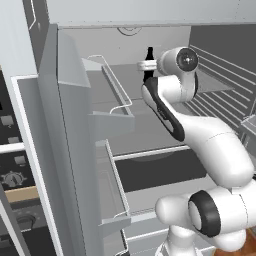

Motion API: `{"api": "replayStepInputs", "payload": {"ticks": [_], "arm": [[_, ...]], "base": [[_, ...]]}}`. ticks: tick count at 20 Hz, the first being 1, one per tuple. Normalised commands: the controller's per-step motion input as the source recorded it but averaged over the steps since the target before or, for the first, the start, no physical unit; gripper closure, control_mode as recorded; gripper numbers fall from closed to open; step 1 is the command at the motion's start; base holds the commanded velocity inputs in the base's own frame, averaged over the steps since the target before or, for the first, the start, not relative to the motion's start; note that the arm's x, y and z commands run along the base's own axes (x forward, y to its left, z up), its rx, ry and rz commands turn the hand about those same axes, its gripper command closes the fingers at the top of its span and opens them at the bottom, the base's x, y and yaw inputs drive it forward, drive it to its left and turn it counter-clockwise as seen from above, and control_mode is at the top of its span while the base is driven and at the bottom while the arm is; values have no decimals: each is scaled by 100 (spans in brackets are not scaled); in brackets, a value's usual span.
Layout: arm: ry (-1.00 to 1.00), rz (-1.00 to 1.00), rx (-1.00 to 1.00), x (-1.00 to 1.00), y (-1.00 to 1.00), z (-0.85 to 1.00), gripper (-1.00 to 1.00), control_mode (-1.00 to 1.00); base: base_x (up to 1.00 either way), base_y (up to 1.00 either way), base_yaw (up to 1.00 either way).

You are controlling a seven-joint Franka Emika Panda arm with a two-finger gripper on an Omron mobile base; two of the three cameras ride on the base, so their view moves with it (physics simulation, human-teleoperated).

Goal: Open the fridge, grab two sodas, and place both sodas inside the bowl with ice on the dining counter.

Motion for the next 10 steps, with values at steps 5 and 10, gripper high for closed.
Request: {"api": "replayStepInputs", "payload": {"ticks": [5,10], "arm": [[7,0,0,48,0,0,-100,-100],[7,0,0,45,0,0,-100,-100]], "base": [[0,0,0],[0,0,0]]}}
